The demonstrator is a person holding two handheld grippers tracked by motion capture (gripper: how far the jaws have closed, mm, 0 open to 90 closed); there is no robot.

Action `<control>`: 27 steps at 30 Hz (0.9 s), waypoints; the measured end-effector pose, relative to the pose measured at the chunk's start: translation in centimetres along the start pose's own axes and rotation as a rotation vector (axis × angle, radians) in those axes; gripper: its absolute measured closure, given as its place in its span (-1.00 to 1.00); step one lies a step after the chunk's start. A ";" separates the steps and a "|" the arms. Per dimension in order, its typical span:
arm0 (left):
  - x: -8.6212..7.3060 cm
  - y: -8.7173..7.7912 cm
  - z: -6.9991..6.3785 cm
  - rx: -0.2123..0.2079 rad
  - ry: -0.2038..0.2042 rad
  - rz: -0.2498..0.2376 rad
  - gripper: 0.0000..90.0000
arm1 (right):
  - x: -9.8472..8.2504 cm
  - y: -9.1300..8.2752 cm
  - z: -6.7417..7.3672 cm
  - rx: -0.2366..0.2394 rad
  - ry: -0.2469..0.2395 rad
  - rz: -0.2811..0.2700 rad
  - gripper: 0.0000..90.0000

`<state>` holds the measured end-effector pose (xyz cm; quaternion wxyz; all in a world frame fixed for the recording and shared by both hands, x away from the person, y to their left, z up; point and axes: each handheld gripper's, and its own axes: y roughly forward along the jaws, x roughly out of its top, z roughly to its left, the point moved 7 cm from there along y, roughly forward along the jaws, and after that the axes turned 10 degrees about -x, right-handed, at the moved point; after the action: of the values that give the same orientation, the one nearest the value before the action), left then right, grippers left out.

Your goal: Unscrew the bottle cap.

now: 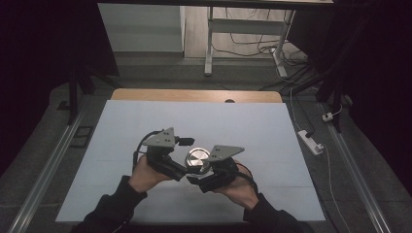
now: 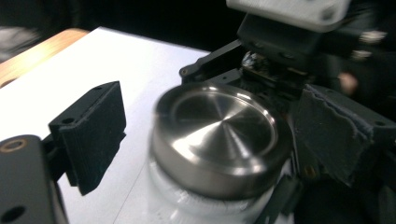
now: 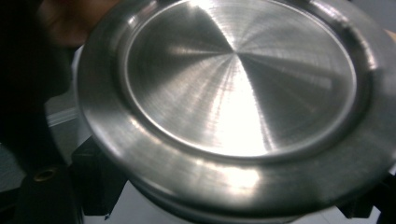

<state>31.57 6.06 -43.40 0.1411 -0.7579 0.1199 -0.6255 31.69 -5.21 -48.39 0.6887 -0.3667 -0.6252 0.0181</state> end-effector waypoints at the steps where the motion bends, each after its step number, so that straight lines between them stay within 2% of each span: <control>1: -0.2 -0.4 -0.3 -0.046 0.023 0.005 -0.75 | 0.0 -0.1 0.2 0.019 -0.005 -0.002 -0.67; 4: -0.7 -0.7 -1.0 -0.128 0.079 0.060 -0.71 | 0.1 -0.1 0.9 0.076 -0.032 0.003 -0.67; 6: -1.0 -0.3 -1.3 -0.136 0.114 0.107 -0.70 | 0.1 0.0 1.5 0.102 -0.058 0.005 -0.67; 10: -1.5 0.7 -1.6 -0.150 0.135 0.175 -0.65 | -0.1 0.2 2.5 0.129 -0.087 0.017 -0.67; 14: -1.9 1.0 -1.6 -0.151 0.150 0.191 -0.58 | -0.2 0.3 3.0 0.140 -0.101 0.024 -0.67; 18: -1.5 1.2 -1.3 -0.094 0.132 0.152 -0.56 | -0.1 0.3 2.7 0.110 -0.088 0.022 -0.67; 24: -1.1 2.2 -0.6 0.082 0.106 0.139 -0.55 | -0.2 0.4 1.1 0.016 -0.035 0.032 -0.67; 25: -1.0 2.4 -0.6 0.106 0.104 0.136 -0.55 | -0.2 0.4 0.9 0.007 -0.023 0.033 -0.67; 26: -1.0 2.4 -0.6 0.106 0.104 0.136 -0.55 | -0.2 0.4 0.9 0.007 -0.023 0.033 -0.67; 27: -0.9 2.5 -0.6 0.131 0.103 0.133 -0.55 | -0.2 0.4 0.5 -0.010 -0.009 0.030 -0.67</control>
<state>30.79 4.01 -45.05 0.2254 -0.7043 0.1359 -0.6593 31.39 -4.81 -48.80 0.6836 -0.3792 -0.6231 0.0269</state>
